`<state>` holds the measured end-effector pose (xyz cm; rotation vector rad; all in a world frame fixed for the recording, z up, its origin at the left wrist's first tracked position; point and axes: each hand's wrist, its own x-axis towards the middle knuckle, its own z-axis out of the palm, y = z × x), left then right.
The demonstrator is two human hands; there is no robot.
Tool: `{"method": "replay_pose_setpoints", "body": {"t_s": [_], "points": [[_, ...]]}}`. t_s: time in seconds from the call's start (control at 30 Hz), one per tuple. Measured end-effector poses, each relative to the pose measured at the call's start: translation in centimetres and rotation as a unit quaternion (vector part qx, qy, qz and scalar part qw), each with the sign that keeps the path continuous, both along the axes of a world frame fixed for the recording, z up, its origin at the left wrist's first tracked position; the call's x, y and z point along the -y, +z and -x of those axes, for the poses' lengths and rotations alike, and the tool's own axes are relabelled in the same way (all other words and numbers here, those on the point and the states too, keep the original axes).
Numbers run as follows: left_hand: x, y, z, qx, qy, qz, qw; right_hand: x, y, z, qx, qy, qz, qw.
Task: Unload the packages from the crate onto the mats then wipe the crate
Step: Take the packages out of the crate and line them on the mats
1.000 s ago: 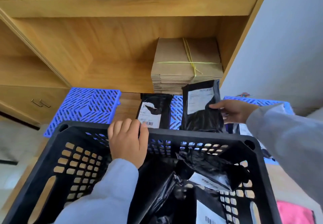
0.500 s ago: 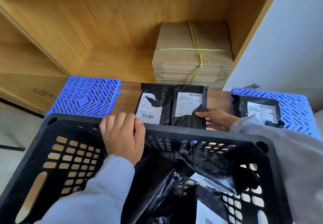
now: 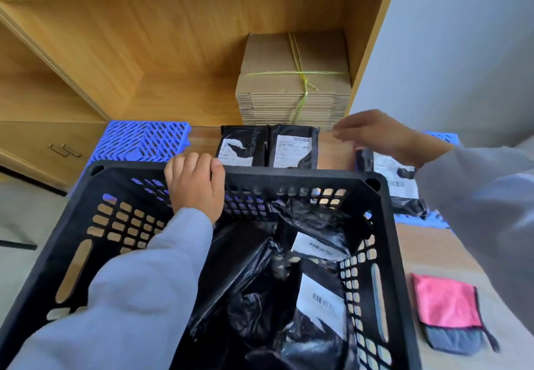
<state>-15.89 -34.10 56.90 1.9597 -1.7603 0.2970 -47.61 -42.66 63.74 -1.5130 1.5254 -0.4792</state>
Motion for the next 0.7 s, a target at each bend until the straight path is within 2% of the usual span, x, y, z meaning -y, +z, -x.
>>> {"method": "replay_pose_setpoints", "body": {"t_s": [0.1, 0.17, 0.23, 0.3, 0.33, 0.37, 0.43, 0.53, 0.6, 0.7], "points": [[-0.3, 0.9, 0.2, -0.014, -0.005, -0.057, 0.998, -5.5, 3.5, -0.2, 0.050, -0.034, 0.125, 0.990], [-1.1, 1.7, 0.3, -0.085, -0.022, -0.067, 0.994, -9.5, 4.1, -0.6, 0.103, -0.049, 0.151, 0.982], [-3.0, 2.5, 1.2, -0.167, -0.033, -0.015, 0.985, -13.3, 3.3, -1.3, 0.123, -0.040, 0.159, 0.979], [-5.6, 3.0, 2.8, -0.202, -0.042, 0.049, 0.977, -16.2, 1.7, -1.9, 0.108, -0.027, 0.165, 0.980], [-6.8, 3.0, 3.7, -0.214, -0.056, 0.051, 0.974, -17.2, 0.8, -2.1, 0.085, -0.017, 0.177, 0.980], [-7.8, 2.3, 4.5, -0.229, -0.079, 0.020, 0.970, -18.0, 0.0, -2.1, 0.055, -0.004, 0.196, 0.979], [-9.0, 0.6, 5.8, -0.266, -0.108, -0.132, 0.949, -19.4, -1.1, -2.0, 0.013, 0.031, 0.230, 0.973], [-9.0, -2.4, 6.8, -0.324, -0.061, -0.363, 0.872, -21.2, -2.1, -1.7, -0.005, 0.060, 0.263, 0.963], [-8.5, -3.5, 7.5, -0.361, -0.038, -0.409, 0.837, -22.3, -2.6, -1.7, -0.020, 0.065, 0.287, 0.955], [-7.3, -4.0, 8.8, -0.403, -0.045, -0.407, 0.818, -23.0, -2.7, -2.0, -0.033, 0.055, 0.300, 0.952]]}}
